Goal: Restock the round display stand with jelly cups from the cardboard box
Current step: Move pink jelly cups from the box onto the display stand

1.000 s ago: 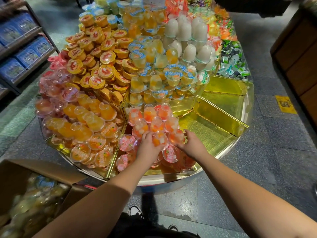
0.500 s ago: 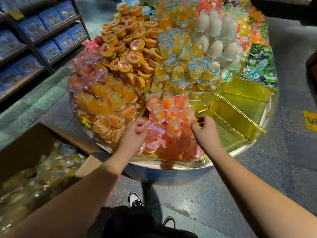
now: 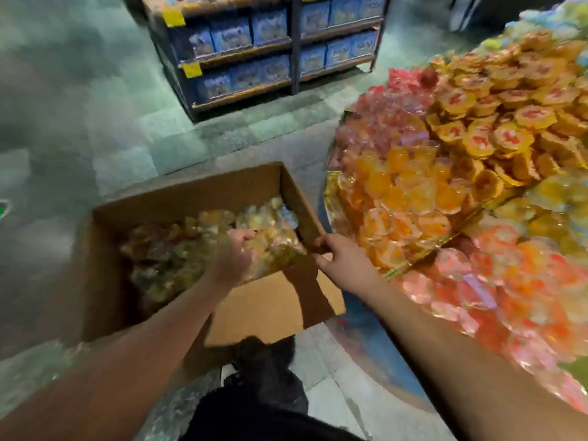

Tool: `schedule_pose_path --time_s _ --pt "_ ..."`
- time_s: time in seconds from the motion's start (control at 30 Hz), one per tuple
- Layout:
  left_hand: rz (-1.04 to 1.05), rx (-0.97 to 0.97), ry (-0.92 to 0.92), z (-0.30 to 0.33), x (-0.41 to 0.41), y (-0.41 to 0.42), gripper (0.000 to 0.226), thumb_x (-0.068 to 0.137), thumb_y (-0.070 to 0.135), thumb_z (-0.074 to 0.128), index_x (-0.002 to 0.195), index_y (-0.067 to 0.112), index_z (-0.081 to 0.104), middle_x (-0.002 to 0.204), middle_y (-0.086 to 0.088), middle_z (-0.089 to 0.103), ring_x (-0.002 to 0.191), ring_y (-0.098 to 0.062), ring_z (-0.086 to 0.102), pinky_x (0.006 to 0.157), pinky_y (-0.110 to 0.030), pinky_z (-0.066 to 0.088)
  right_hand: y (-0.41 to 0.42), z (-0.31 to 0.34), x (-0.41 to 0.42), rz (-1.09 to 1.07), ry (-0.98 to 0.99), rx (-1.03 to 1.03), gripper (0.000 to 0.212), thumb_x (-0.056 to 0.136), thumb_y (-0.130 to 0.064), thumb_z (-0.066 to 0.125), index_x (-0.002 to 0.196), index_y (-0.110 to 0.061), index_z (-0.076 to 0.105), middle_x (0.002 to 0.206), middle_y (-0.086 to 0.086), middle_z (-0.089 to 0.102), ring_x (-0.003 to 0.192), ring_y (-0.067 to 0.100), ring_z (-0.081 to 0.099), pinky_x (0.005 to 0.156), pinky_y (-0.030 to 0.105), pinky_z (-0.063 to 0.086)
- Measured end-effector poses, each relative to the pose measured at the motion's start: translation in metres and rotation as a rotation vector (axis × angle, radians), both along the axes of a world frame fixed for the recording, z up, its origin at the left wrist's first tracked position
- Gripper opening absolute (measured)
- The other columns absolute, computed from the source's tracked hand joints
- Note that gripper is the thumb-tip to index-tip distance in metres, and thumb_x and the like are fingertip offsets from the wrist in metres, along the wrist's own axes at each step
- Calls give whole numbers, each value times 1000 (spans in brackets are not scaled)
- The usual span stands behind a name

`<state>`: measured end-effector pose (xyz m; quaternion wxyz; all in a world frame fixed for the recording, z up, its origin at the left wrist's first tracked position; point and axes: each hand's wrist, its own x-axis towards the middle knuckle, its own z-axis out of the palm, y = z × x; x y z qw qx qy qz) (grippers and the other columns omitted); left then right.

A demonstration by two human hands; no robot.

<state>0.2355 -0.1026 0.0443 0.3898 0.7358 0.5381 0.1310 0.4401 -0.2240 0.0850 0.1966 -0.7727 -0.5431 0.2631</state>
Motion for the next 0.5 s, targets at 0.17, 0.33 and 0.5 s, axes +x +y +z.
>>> schedule_pose_path --time_s 0.17,0.33,0.5 --pt "171 -17 108 -13 -119 50 24 93 9 60 115 0 63 113 -19 63 107 -34 59 92 -38 44 105 -37 -96 213 -23 -158 23 94 -28 58 111 -12 58 110 6 59 105 28 57 77 33 40" --pt "238 -160 224 -53 -201 110 30 96 20 59 123 7 60 124 -8 53 116 -25 53 93 -29 39 195 -78 -172 377 -64 -333 29 96 -26 53 119 -10 59 119 11 61 108 30 58 85 36 47" --pt "327 -289 270 -88 -234 162 39 96 30 52 131 12 52 131 -6 47 111 -24 52 88 -32 41 270 -122 -220 373 -76 -512 41 98 -39 51 130 -15 53 123 5 60 109 25 58 84 32 46"
